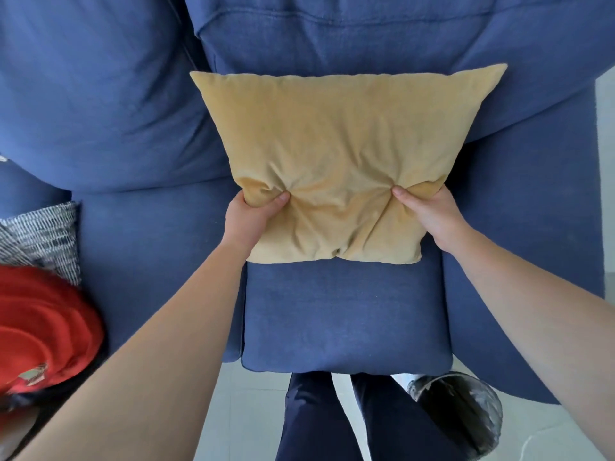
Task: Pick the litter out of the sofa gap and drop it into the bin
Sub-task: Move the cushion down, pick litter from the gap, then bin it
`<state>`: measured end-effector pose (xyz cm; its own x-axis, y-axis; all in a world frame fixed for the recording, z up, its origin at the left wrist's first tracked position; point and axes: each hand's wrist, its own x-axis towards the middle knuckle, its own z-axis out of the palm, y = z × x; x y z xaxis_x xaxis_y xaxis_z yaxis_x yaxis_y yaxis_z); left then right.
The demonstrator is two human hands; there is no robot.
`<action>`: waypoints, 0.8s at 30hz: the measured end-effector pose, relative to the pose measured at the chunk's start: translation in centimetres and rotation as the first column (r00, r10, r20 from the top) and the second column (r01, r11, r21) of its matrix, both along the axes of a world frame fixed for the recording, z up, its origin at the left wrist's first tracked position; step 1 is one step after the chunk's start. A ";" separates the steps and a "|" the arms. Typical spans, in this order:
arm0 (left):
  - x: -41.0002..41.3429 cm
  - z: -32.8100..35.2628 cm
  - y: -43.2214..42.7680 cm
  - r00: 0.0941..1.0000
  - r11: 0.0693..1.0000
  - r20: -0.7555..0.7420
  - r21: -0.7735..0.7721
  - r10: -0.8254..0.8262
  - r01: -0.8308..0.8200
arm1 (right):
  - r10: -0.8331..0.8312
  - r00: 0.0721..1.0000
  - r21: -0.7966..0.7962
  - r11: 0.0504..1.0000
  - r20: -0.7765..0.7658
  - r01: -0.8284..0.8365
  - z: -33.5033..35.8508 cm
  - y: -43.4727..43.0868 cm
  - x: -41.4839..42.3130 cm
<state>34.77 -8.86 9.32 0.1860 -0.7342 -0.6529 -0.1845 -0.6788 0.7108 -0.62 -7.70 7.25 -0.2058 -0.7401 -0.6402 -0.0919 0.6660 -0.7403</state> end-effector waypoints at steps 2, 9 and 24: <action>0.0 0.7 1.1 1.000 1.000 0.003 -0.007 0.017 -0.017 | 0.015 1.000 0.012 1.000 -0.004 -0.015 1.2 0.8 -0.2; 1.1 2.5 7.3 0.999 0.995 0.021 0.099 0.028 -0.030 | 0.116 0.993 0.154 0.981 0.003 -0.115 3.8 6.9 -0.6; 2.1 -2.1 17.2 0.972 0.929 0.147 0.349 -0.183 0.123 | 0.120 0.993 0.381 0.917 0.010 -0.115 0.7 18.1 0.1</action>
<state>36.90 8.32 7.25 0.2215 -0.5070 -0.8330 -0.4049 -0.8249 0.3944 -0.47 10.42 7.99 -0.1427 -0.4603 -0.8762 -0.1945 0.8810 -0.4312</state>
